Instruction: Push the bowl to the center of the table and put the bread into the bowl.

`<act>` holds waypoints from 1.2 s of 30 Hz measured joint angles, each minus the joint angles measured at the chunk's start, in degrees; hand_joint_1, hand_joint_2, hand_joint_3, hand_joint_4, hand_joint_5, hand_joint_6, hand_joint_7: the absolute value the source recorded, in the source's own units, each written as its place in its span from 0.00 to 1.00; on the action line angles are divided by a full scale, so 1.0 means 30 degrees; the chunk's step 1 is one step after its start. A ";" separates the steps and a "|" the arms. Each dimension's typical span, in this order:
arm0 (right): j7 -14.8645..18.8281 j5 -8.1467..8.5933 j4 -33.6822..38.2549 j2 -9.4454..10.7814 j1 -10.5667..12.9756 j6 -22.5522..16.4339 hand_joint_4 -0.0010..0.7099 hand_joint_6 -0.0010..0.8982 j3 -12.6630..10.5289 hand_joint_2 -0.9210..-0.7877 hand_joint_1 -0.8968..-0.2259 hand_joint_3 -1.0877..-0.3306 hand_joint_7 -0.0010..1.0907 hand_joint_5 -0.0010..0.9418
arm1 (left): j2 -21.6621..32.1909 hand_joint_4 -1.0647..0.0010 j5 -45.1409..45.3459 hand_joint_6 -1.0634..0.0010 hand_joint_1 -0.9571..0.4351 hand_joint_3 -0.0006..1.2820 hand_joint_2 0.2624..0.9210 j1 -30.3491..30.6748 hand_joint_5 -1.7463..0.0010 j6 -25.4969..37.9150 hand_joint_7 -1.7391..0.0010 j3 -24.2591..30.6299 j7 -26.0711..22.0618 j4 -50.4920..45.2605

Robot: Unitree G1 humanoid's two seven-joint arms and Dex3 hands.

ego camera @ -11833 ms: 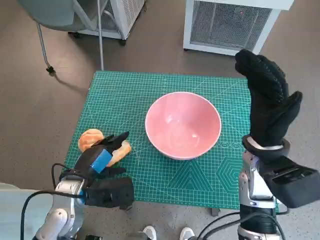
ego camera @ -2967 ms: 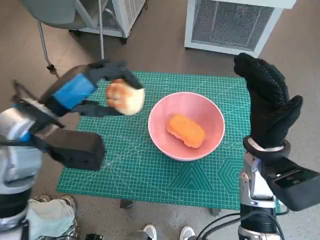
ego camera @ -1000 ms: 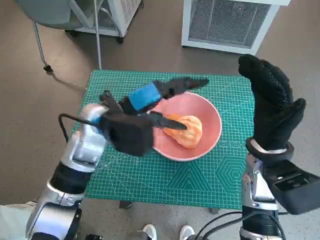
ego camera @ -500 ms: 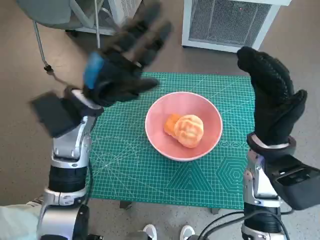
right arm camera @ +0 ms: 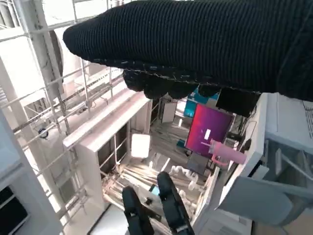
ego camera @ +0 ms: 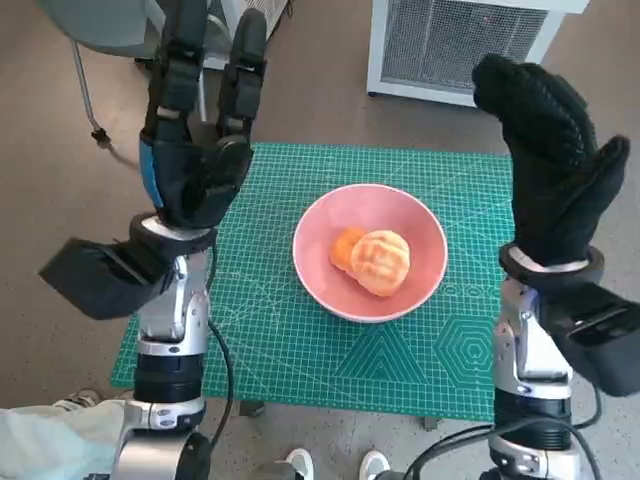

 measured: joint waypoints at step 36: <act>-0.0080 -0.1516 0.1231 -0.0284 -0.1412 -0.0654 0.46 0.01 0.0161 0.00 0.55 0.49 0.63 0.02 | 0.0050 0.71 -0.0821 0.62 0.67 0.10 1.00 0.0422 0.98 -0.2033 0.99 -0.0204 -0.0448 0.1537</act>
